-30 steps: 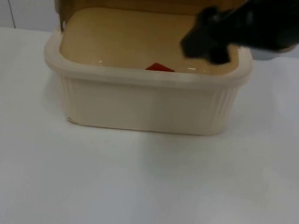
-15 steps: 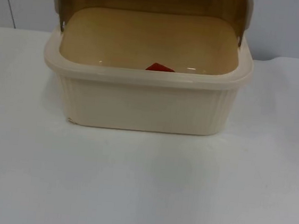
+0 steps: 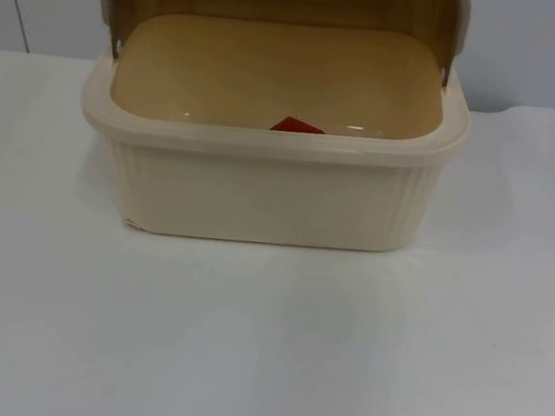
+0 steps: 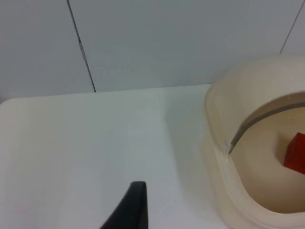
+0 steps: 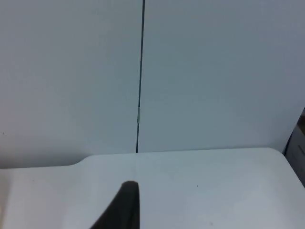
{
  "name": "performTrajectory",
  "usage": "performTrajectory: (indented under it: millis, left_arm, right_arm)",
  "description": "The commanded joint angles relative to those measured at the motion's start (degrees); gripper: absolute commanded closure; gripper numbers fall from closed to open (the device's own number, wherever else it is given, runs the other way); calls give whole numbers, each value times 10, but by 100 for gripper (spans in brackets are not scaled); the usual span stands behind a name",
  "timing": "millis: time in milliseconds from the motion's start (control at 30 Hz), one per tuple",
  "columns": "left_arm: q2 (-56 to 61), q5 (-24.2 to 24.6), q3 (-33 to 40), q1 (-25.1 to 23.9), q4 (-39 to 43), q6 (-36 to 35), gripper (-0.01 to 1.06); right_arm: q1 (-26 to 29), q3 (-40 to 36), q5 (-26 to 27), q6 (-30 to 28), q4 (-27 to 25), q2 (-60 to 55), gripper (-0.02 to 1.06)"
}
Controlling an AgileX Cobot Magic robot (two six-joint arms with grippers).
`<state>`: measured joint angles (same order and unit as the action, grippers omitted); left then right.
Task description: Open the box lid with the left hand, place the block into the box with the right hand, then close the box lid with the left hand.
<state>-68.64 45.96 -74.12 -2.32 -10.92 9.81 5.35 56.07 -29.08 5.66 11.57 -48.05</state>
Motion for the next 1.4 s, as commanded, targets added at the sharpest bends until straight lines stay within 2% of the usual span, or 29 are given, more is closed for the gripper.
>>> performTrajectory:
  millis: [0,167,233,367,633,700,833,900,933,1000,1067,1100,1267,1300,1367]
  left_arm:
    - [0,-4,2,0,-9,-15,1]
    - [0,-3,2,0,-8,-22,1]
    - [0,0,2,0,-4,-22,1]
    - [0,15,2,0,-4,-22,1]
    - [0,10,2,0,-8,-22,1]
    - [0,-3,2,0,-4,-22,1]
    - [0,-115,2,0,-33,-28,1]
    - [-10,-168,2,0,-81,36,1]
    - [-10,-168,2,0,-81,36,1]
    - [-31,-202,-5,0,-138,131,1]
    - [-63,-192,-28,1,-172,191,1]
    - [-63,-192,-28,1,-172,191,1]
    - [-159,-152,-132,47,-136,228,1]
    - [-159,-152,-132,47,-136,228,1]
    - [-200,-130,-188,77,-114,228,1]
  right_arm:
    - [1,-3,1,5,1,3,1]
    - [1,-3,8,5,1,3,1]
    - [1,-3,29,5,1,3,1]
    - [1,-3,31,5,1,3,1]
    - [1,-3,30,5,1,3,1]
    - [1,-3,30,5,1,3,1]
    - [1,-3,30,5,1,3,1]
    - [1,-3,30,5,1,3,1]
    - [1,-3,30,5,1,3,1]
    - [1,-3,30,5,1,3,1]
    - [1,-3,32,5,1,3,1]
    - [1,-3,32,5,1,3,1]
    - [1,-3,32,5,1,3,1]
    - [1,-3,32,5,1,3,1]
    - [1,-3,32,5,1,3,1]
